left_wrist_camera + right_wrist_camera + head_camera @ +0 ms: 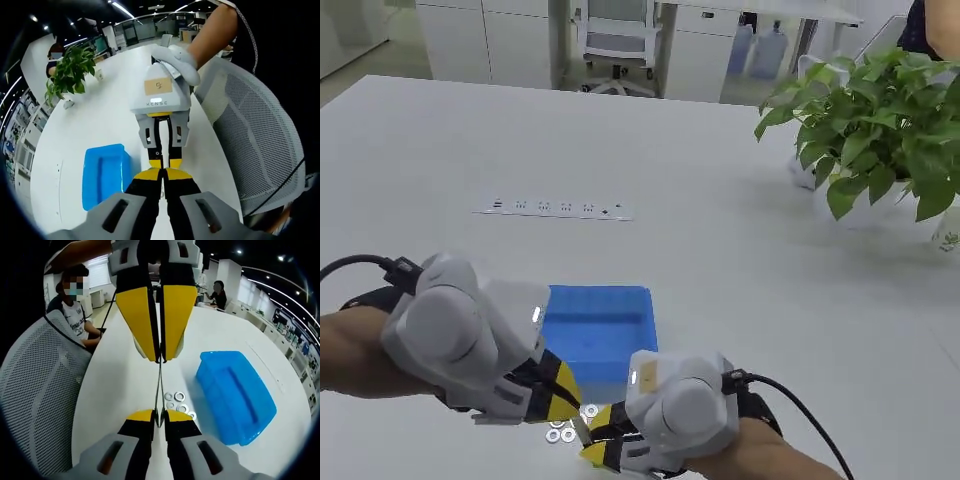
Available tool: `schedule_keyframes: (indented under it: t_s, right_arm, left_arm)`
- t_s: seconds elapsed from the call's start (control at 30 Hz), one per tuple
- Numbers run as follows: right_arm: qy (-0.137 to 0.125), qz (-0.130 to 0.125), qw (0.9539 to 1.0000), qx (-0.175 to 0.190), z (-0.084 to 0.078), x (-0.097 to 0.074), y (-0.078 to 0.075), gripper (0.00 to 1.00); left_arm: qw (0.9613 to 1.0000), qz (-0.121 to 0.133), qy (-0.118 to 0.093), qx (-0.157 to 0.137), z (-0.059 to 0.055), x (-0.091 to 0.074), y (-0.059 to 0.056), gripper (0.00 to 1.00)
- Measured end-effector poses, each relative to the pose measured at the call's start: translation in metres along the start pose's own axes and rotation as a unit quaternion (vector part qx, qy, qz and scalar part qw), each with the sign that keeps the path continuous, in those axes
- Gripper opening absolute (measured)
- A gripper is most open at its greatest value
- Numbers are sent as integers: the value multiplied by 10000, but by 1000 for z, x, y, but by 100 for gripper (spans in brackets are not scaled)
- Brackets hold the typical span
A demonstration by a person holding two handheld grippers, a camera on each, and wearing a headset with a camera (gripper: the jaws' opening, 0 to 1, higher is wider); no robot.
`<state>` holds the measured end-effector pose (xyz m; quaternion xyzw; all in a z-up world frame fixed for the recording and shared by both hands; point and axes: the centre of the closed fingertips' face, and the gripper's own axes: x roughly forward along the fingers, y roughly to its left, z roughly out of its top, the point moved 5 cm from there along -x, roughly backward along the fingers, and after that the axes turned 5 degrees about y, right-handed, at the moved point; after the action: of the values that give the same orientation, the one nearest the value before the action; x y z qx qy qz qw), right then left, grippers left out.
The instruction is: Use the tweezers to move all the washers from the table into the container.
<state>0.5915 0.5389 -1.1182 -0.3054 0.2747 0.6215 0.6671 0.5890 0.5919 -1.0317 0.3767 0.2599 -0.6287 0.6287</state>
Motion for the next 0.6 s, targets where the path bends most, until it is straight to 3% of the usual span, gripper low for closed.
schedule_keyframes:
  t_s: [0.2,0.47,0.6]
  right_arm:
    - [-53,-6,10000,62,-2,-2,1,9]
    - [-118,-27,9998,138,-3,-2,1,9]
    - [-131,-35,9998,146,-4,-3,2,10]
  left_arm:
    - [9999,-39,-82,56,4,5,-1,6]
    - [9998,-166,-116,-15,-1,15,-1,6]
    - [9989,-229,-341,-227,-2,19,-2,6]
